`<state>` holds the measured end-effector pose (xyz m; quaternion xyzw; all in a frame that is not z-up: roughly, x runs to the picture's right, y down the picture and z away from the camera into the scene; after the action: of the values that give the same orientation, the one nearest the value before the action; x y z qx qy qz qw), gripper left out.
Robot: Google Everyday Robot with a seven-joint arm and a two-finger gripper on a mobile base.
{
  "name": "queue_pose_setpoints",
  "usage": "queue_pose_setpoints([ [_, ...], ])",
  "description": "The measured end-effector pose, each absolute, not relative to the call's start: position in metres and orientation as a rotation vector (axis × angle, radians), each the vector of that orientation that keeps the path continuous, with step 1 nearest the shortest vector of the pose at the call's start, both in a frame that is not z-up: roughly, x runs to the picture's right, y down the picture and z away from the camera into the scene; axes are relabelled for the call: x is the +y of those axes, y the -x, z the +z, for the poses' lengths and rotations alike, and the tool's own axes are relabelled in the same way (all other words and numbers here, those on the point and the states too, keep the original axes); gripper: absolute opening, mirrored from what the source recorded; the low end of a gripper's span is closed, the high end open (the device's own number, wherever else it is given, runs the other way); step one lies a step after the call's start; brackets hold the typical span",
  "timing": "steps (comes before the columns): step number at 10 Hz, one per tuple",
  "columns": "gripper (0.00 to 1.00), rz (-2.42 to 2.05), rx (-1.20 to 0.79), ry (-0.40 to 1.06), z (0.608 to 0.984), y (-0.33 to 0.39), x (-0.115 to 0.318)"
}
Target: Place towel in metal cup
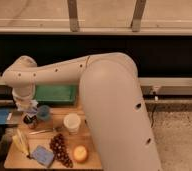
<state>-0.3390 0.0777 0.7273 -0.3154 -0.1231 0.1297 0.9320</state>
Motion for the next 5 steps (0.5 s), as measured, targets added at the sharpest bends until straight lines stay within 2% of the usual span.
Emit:
queue_pose_setpoints([
  [5,0.00,0.224,-0.266,0.725,0.741,0.351,0.109],
])
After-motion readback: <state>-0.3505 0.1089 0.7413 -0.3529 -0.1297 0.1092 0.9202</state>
